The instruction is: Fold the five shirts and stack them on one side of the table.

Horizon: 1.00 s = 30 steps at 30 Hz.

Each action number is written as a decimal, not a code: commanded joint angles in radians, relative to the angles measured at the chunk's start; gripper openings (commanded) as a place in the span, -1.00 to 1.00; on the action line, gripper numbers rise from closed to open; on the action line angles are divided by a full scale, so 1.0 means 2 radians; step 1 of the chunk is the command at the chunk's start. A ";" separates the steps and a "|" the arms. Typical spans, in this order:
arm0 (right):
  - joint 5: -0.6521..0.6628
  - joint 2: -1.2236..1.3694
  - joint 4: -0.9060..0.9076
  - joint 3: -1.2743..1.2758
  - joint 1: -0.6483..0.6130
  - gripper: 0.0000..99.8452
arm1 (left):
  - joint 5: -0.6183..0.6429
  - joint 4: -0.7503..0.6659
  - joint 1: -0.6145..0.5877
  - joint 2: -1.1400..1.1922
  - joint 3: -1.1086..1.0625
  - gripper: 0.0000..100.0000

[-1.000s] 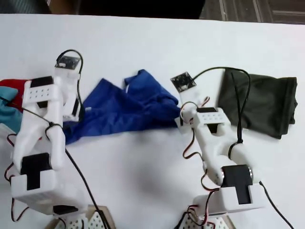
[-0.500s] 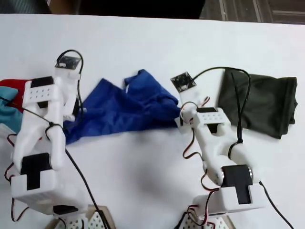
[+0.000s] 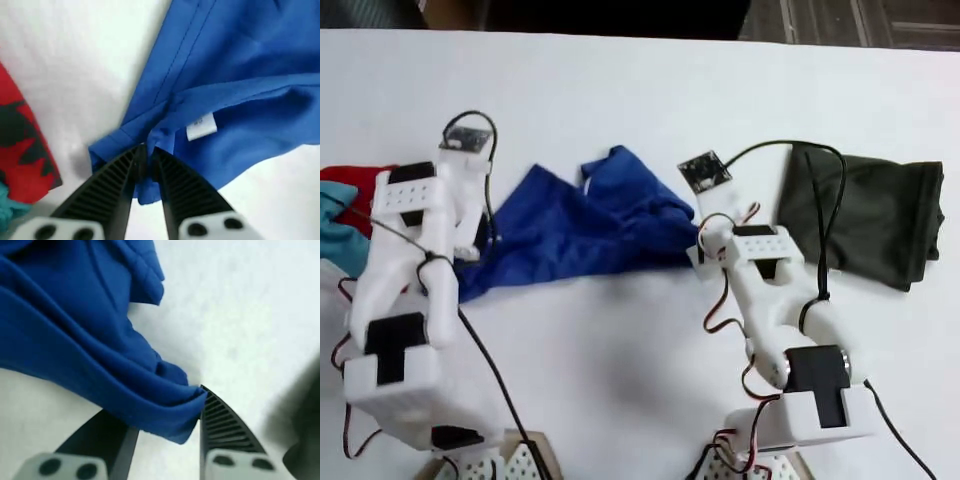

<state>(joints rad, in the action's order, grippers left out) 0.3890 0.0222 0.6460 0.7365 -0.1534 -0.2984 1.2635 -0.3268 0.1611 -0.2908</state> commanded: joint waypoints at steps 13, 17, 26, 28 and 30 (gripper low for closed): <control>-0.005 0.001 -0.007 0.000 0.000 -0.70 | 0.000 0.104 -0.003 0.121 0.135 -0.63; -0.005 0.001 -0.007 0.000 0.000 -0.70 | 0.000 0.114 -0.002 0.097 0.128 -0.67; -0.005 0.001 -0.007 0.000 0.000 -0.70 | -0.001 0.110 0.021 0.065 0.092 -0.88; -0.005 0.001 -0.007 0.000 0.000 -0.70 | 0.001 0.104 0.027 0.066 0.086 -0.95; -0.005 0.001 -0.007 0.000 0.000 -0.70 | 0.001 0.090 0.028 0.065 0.074 -0.95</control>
<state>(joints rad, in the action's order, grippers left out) 0.3890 0.0222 0.6460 0.7365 -0.1534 -0.2954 1.4691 -0.2793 0.3529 -0.1297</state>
